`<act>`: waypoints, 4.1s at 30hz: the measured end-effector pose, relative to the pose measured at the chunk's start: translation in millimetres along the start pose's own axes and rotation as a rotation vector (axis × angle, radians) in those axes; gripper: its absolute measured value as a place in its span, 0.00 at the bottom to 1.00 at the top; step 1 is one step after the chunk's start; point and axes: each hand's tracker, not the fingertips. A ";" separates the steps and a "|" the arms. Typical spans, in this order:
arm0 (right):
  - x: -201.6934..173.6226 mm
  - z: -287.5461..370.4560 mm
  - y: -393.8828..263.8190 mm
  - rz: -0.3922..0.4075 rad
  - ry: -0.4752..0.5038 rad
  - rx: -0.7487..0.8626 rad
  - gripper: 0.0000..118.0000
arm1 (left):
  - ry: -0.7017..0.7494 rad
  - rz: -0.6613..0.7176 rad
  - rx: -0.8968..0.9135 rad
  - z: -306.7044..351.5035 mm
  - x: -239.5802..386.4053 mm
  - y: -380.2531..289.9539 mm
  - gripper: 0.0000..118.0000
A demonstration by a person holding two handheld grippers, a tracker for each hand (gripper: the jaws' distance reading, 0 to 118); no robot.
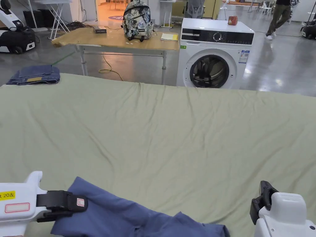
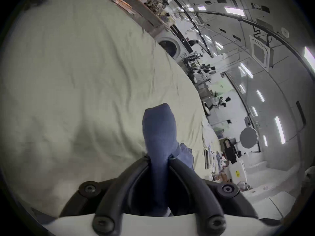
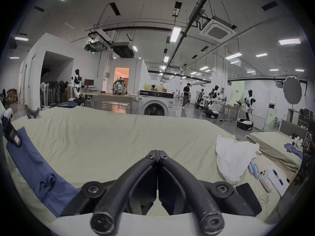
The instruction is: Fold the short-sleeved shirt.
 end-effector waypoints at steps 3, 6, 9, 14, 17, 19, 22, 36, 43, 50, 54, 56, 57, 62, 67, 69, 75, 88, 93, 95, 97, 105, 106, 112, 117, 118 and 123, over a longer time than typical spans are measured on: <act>-2.8 -1.4 -0.8 0.004 0.012 0.003 0.00 | 0.035 -0.003 -0.006 0.7 21.1 2.8 0.02; -3.8 -2.4 -3.4 0.003 0.018 0.000 0.00 | 0.045 -0.043 -0.033 -11.4 49.7 -0.1 0.02; -2.0 -2.6 -5.7 -0.008 0.020 -0.008 0.00 | 0.060 -0.071 -0.071 -30.3 73.7 -3.4 0.02; 3.5 -0.9 -7.7 -0.010 0.011 -0.014 0.00 | 0.037 -0.099 -0.136 -57.5 109.3 -12.3 0.02; 6.8 -0.7 -8.7 -0.008 0.006 -0.018 0.00 | 0.034 -0.108 -0.170 -75.2 120.0 -13.5 0.02; 8.6 0.0 -10.0 -0.006 0.004 -0.020 0.00 | 0.011 -0.109 -0.201 -88.6 130.7 -19.2 0.02; 11.4 0.7 -11.5 -0.005 0.000 -0.026 0.00 | 0.002 -0.128 -0.240 -109.2 144.6 -28.4 0.02; 23.6 4.0 -20.0 -0.012 -0.031 -0.059 0.00 | 0.121 -0.138 -0.351 -259.6 154.1 -101.1 0.02; 25.4 4.1 -19.7 0.001 -0.033 -0.066 0.00 | 0.104 -0.140 -0.365 -266.4 149.5 -104.3 0.11; 24.0 6.1 -14.9 0.005 -0.027 -0.058 0.00 | 0.004 -0.225 -0.347 -225.0 172.2 -87.4 0.41; 24.4 7.0 -14.1 0.001 -0.028 -0.055 0.00 | -0.059 -0.214 -0.333 -224.1 163.6 -83.8 0.11; 25.2 7.5 -14.8 -0.002 -0.032 -0.056 0.00 | -0.064 -0.190 -0.347 -235.5 155.4 -89.7 0.06; 26.0 7.5 -15.4 -0.005 -0.033 -0.058 0.00 | -0.066 -0.181 -0.366 -243.4 151.5 -94.4 0.05; 28.0 6.4 -19.8 -0.005 -0.037 -0.070 0.00 | -0.073 -0.140 -0.452 -287.2 135.3 -125.0 0.02; 31.8 6.5 -22.9 -0.020 -0.043 -0.077 0.00 | -0.026 -0.183 -0.395 -296.8 133.7 -143.7 0.00; 32.6 6.8 -22.4 -0.027 -0.047 -0.075 0.00 | -0.017 -0.233 -0.380 -290.1 139.6 -144.1 0.00; 30.0 5.2 -12.4 -0.043 -0.040 -0.060 0.00 | -0.031 -0.384 -0.210 -238.2 147.7 -118.7 0.00; 2.4 -0.9 20.9 -0.074 -0.011 0.023 0.00 | 0.385 -0.727 0.554 -117.2 145.5 -77.2 0.00; -5.4 -1.3 32.2 -0.073 -0.014 0.060 0.00 | 0.514 -0.770 0.781 -102.0 145.8 -84.6 0.00; -7.0 -1.4 36.1 -0.076 -0.023 0.078 0.00 | 0.600 -0.748 0.827 -100.5 145.0 -85.5 0.00; -7.1 -1.2 39.7 -0.081 -0.027 0.094 0.00 | 0.593 -0.719 0.857 -97.3 141.6 -85.2 0.00; -15.9 26.6 16.3 -0.073 0.082 -0.031 0.00 | 0.581 -0.707 0.854 -84.4 127.6 -87.0 0.00; -20.9 31.6 7.5 -0.060 0.108 -0.068 0.00 | 0.579 -0.709 0.850 -82.1 126.3 -87.3 0.00; -61.3 36.2 -63.3 0.004 0.222 -0.317 0.00 | 0.576 -0.731 0.813 -76.3 118.2 -93.2 0.00; -83.3 16.5 -113.4 -0.002 0.110 -0.458 0.00 | 0.595 -0.730 0.781 -76.6 107.9 -104.4 0.00; -83.3 13.8 -118.0 -0.035 0.122 -0.467 0.00 | 0.601 -0.725 0.772 -76.4 105.3 -106.6 0.00; -84.6 13.4 -113.4 0.008 0.117 -0.451 0.00 | 0.537 -0.697 0.642 -75.6 87.3 -111.2 0.00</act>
